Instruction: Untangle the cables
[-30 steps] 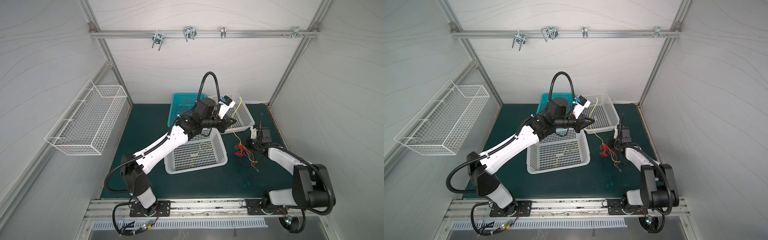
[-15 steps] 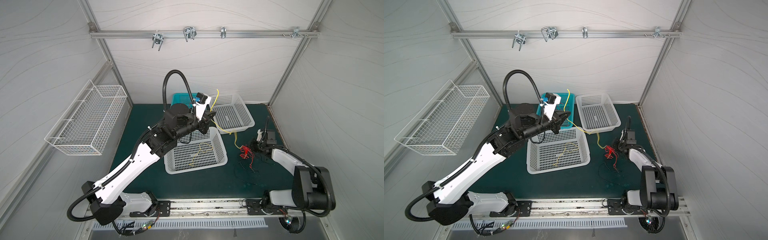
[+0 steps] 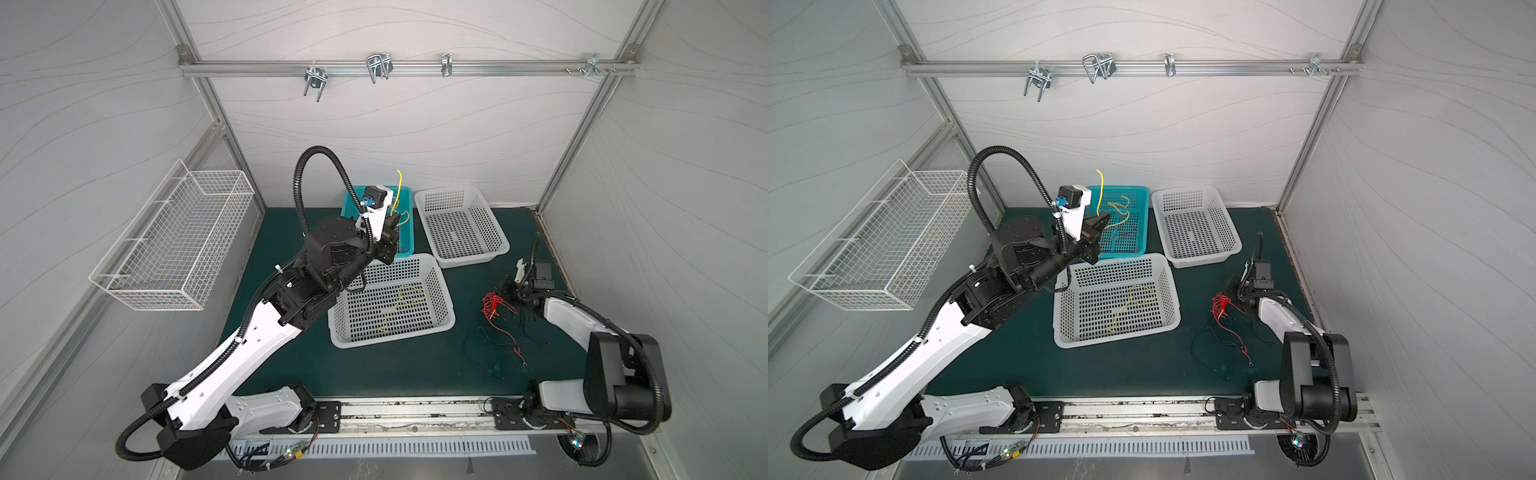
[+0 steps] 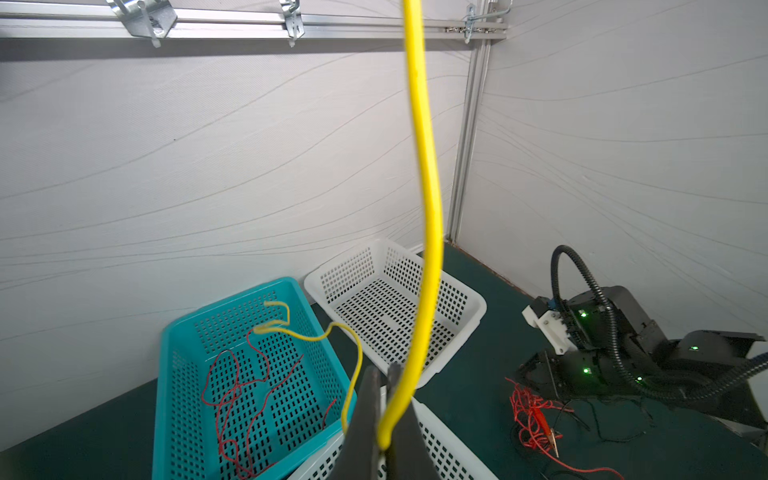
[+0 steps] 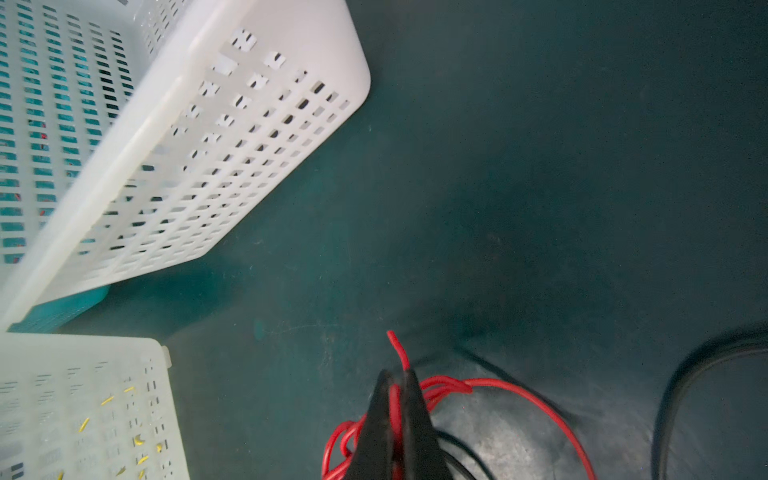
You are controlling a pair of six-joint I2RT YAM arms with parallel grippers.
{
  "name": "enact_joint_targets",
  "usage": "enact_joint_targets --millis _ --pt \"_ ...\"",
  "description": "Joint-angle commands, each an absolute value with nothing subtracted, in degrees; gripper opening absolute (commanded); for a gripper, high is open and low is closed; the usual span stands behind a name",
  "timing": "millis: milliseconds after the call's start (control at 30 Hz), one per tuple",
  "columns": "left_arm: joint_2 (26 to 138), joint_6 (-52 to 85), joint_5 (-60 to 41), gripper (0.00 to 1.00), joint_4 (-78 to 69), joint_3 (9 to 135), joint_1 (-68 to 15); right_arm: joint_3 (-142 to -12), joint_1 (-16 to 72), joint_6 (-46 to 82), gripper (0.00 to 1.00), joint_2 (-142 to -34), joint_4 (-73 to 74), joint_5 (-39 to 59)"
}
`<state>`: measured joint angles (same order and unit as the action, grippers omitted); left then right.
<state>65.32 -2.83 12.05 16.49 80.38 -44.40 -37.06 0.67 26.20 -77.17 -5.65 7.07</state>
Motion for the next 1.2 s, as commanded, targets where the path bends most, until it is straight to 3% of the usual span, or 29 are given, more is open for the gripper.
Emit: enact_joint_targets --millis 0,733,1167 --pt "66.3 -3.5 14.8 0.00 16.3 80.4 -44.1 -36.9 0.3 26.9 0.00 -75.8 -5.7 8.3" --pt "54.1 0.3 -0.3 0.00 15.6 75.2 -44.1 -37.9 0.4 27.1 0.00 -76.8 -5.5 11.2" --pt "53.1 7.4 3.0 0.00 23.5 68.7 -44.1 -37.2 0.4 27.0 0.00 -75.0 -6.8 11.8"
